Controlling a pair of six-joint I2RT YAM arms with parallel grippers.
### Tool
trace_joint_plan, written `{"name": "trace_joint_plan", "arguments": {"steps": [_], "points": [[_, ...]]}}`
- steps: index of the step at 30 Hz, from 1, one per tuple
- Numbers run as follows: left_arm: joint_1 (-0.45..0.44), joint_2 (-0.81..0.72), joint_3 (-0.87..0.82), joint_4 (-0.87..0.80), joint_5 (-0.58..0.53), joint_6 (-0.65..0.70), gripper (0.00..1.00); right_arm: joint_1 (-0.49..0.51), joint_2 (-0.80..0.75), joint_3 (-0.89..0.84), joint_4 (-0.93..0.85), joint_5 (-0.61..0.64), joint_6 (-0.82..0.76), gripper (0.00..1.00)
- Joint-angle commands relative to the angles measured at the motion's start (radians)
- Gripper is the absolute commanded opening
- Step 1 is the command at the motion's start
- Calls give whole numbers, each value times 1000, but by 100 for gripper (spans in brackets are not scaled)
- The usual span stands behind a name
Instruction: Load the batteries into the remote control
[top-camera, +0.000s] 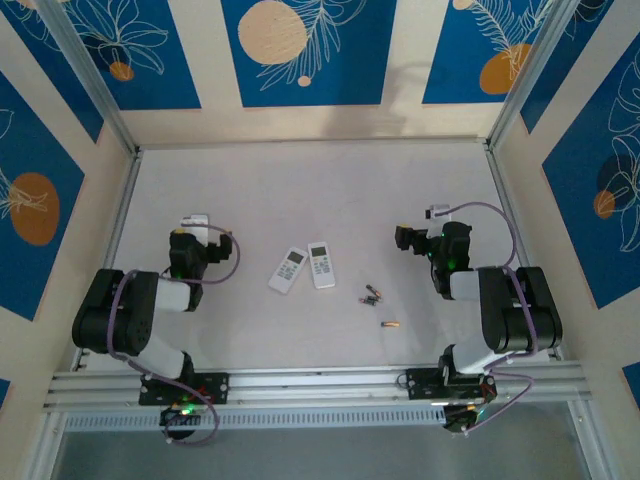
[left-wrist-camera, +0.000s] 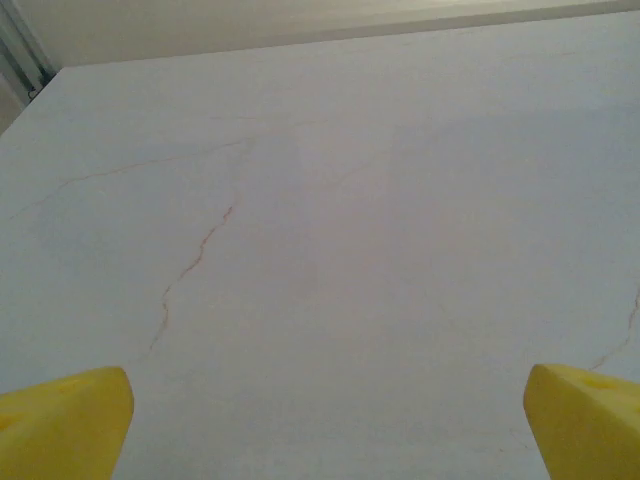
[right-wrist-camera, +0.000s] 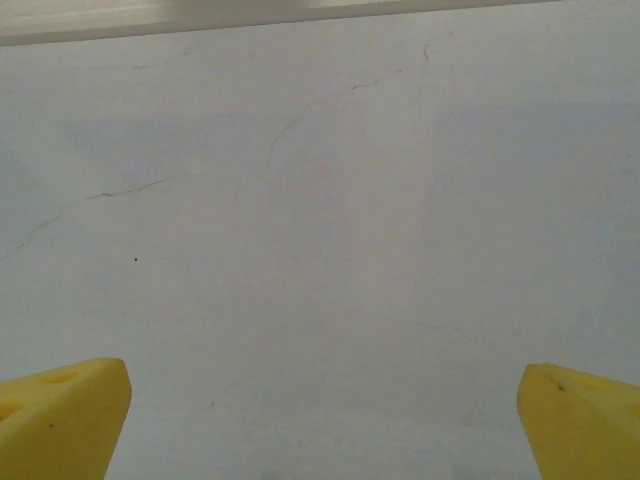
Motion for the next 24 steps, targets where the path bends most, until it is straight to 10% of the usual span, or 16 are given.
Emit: {"name": "trace_joint_plan", "arguments": {"steps": [1,24], "points": [[9,13,22,23,22,16,100,-5,11,26,28,-15,12,99],[8,13,23,22,20,16,100,-10,10,23,31,-24,15,99]]}}
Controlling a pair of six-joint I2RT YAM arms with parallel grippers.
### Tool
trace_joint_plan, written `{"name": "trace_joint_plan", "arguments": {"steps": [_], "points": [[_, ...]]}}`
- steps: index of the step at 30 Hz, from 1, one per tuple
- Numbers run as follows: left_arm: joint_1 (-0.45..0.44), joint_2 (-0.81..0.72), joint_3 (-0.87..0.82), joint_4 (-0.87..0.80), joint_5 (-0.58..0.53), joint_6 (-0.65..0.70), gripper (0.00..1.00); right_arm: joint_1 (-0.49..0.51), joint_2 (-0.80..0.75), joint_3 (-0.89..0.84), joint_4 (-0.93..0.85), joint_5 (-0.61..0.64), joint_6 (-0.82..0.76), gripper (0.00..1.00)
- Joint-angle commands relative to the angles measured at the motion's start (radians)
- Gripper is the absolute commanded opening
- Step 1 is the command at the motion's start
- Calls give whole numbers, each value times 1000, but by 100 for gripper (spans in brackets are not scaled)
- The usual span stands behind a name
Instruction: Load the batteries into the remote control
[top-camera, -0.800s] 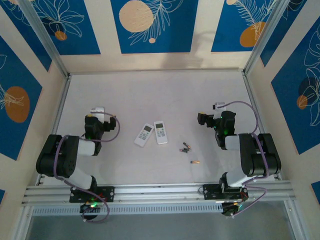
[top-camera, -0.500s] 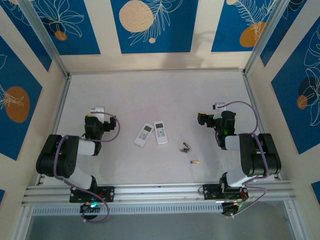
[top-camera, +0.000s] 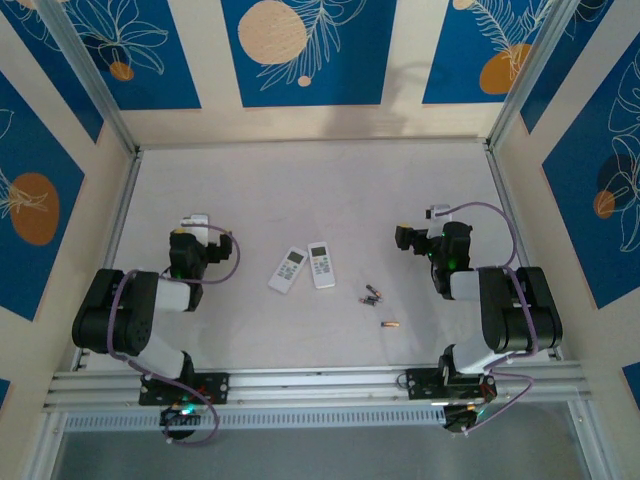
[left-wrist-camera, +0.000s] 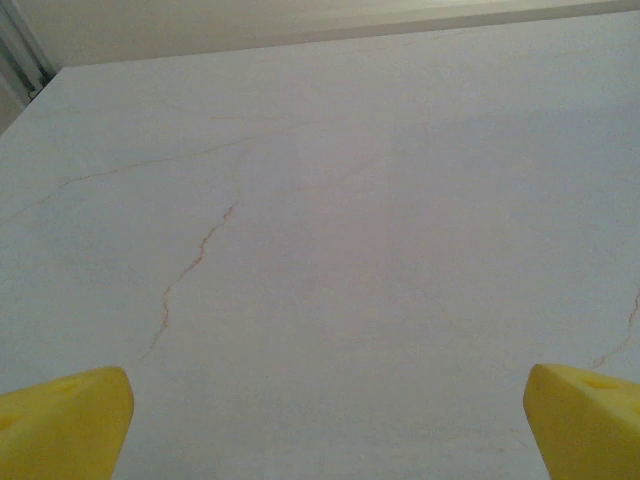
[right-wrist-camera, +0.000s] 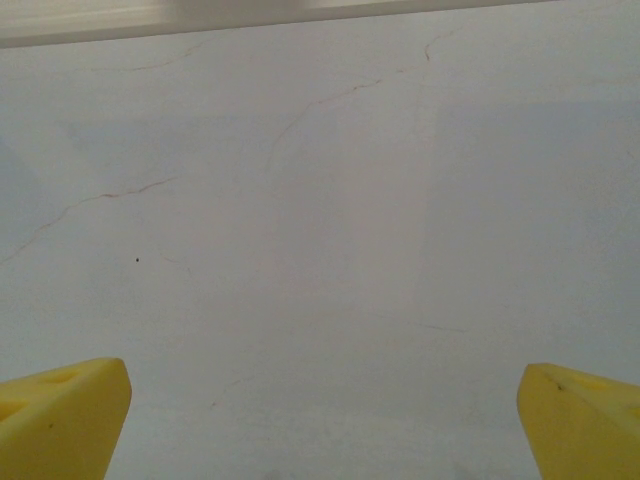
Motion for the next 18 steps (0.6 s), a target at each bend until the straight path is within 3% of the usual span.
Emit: {"name": "trace_joint_plan", "arguments": {"steps": [1,7,10,12,13,15,18], "points": [[8,13,23,22,20,16,100,-6,10,24,30,-15,11,99],[9,10,24,20,59,32,100,0,-48,38,-34,-3,11,99],[-13,-60,-50,108,-22,31,100,30,-251,134,-371,123,78,99],[-62,-206,-80,44,-109,66,100,18,-382,220,-644,105,220,99],[-87,-282,-80,-11,-140,75,100,16,-426,263,-766,90,281,99],[-124,-489,3,-348,-174,-4,100,14,-490,348,-1004,17,397,99],[-171,-665,143,-767,-155,-187,100,38,-533,390,-1178,-123,463,100]]}}
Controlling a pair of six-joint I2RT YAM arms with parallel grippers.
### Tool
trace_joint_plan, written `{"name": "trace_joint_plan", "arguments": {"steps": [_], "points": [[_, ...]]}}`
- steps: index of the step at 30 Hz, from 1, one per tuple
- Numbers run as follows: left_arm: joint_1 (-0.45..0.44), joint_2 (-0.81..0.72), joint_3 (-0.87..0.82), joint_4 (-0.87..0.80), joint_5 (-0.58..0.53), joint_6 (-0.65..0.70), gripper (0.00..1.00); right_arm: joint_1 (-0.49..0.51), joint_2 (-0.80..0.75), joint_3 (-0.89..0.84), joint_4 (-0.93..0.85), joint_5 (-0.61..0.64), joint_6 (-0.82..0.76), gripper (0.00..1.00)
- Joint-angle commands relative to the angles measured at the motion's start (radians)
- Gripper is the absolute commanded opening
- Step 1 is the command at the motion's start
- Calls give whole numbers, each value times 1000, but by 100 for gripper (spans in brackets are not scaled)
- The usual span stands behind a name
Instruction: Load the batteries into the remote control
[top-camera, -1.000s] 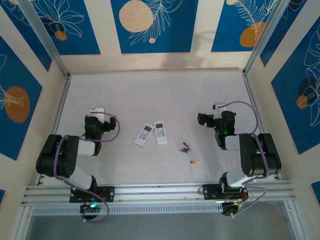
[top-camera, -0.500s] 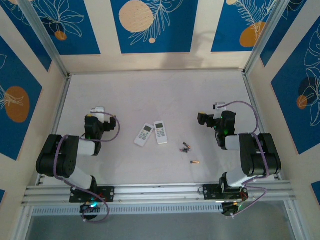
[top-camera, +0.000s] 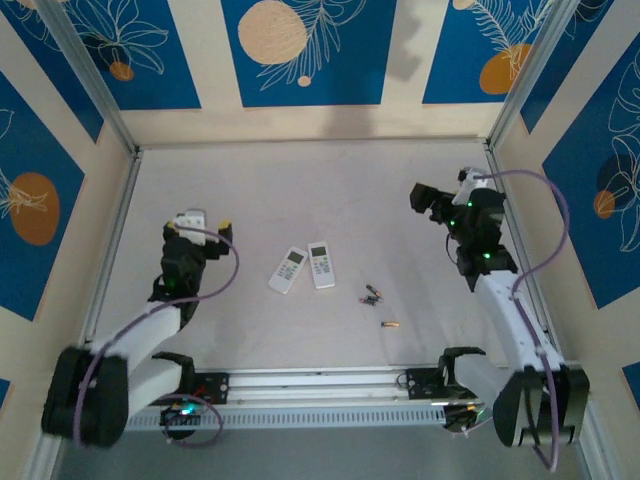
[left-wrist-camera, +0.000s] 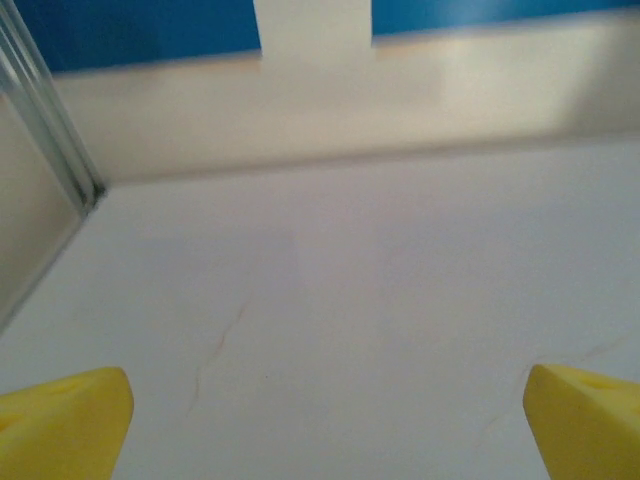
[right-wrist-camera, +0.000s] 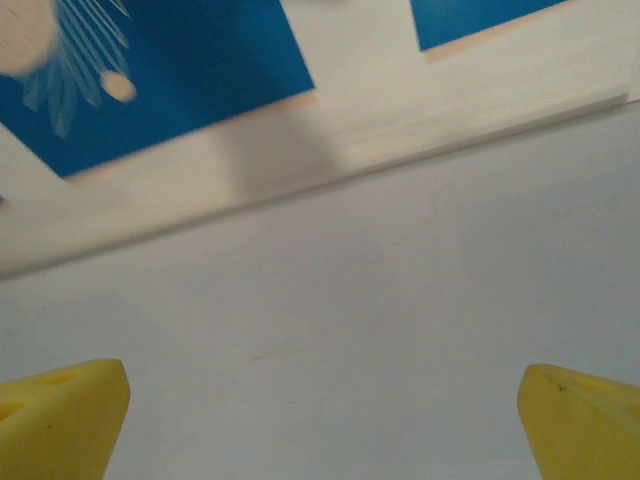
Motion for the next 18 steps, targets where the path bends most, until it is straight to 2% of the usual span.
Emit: {"name": "trace_joint_plan", "arguments": {"steps": [1,4,6,9,12,18], "points": [[-53,-150,166,-498,-3,-206,100,37,-24,10,-415,-170,178,99],[-184,-119,336,-770,112,-327,100,143,-37,-7,-455,-250,211,99],[-295,-26,455,-935,170,-344,100,249,-26,-6,-489,-223,241,99],[-390,164,590,-1124,265,-331,100,360,-4,5,-528,-222,249,100],[-445,337,680,-1241,244,-287,100,424,-2,12,-566,-172,236,100],[-450,618,799,-1272,252,-234,100,447,-5,5,-575,-152,215,99]]}}
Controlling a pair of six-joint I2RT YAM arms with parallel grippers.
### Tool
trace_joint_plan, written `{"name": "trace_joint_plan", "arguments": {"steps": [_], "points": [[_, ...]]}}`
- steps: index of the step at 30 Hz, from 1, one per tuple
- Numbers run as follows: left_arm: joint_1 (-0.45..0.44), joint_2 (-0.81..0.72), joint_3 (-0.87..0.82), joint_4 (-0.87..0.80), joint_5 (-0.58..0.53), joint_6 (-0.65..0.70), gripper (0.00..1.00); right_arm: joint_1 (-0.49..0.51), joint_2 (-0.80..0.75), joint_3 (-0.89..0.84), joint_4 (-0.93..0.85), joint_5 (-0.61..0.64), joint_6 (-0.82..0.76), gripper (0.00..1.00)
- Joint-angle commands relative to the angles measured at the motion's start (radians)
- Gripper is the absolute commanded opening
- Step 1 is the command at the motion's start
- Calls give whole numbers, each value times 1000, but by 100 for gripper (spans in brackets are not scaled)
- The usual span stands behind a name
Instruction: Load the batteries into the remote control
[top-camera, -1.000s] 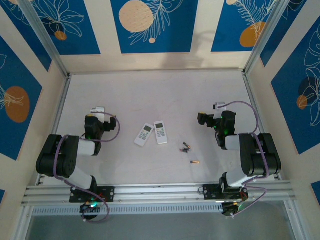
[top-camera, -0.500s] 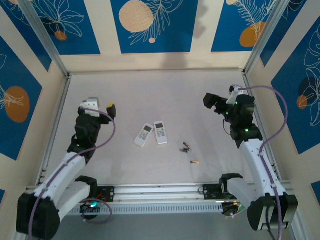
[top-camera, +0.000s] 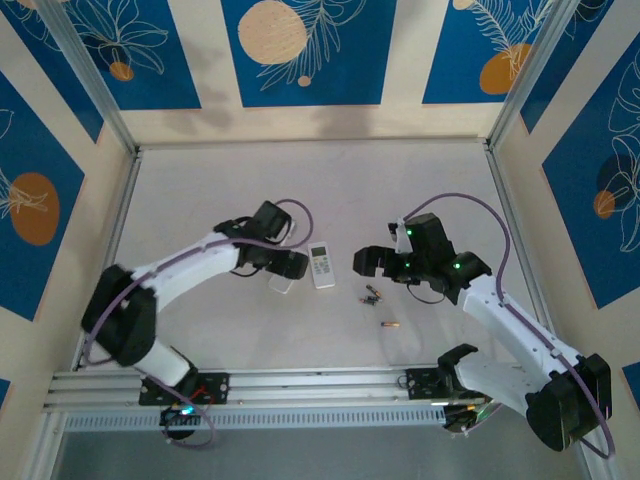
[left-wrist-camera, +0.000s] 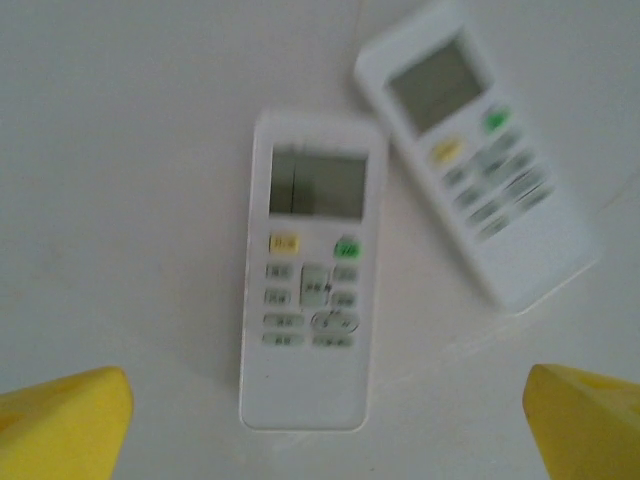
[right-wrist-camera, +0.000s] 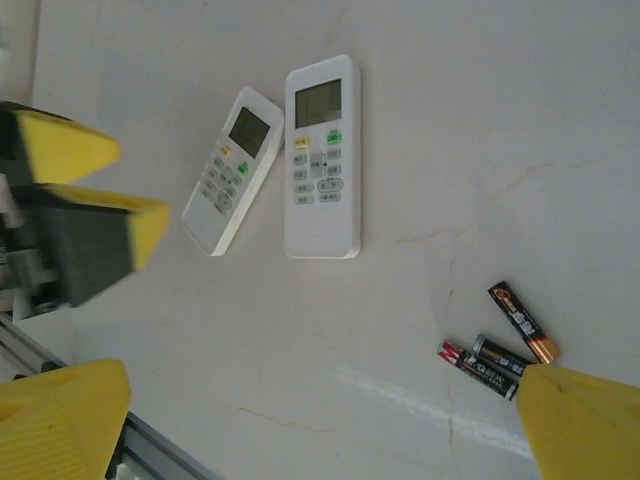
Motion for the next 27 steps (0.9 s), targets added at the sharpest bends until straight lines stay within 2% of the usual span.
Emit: {"name": "trace_joint_plan", "arguments": {"steps": [1,5,10,13,16,19,23,25,27], "points": [[-4,79,84,-98,17,29,100,7,-8,5,-41,24,-4,99],[-3,185,142,-100,-27,48,100,8,-14,-5,-41,33,-15,99],[-4,283,191,-91,13,68,99,8,-35,-22,-37,55,-15,99],[6,317,194,-70,8,71,96,6,-42,-20,-39,65,-15,99],[11,347,202,-55,12,75,86,6,-43,-13,-39,60,-9,99],[14,367,212,-49,9,75,73,6,-43,-4,-42,59,-3,99],[29,364,197,-33,11,67,62,6,-48,17,-45,53,21,99],[52,321,169,4,63,57,54,3,-54,38,-43,39,35,99],[86,239,134,54,161,31,50,-1,-58,71,-45,14,43,99]]}}
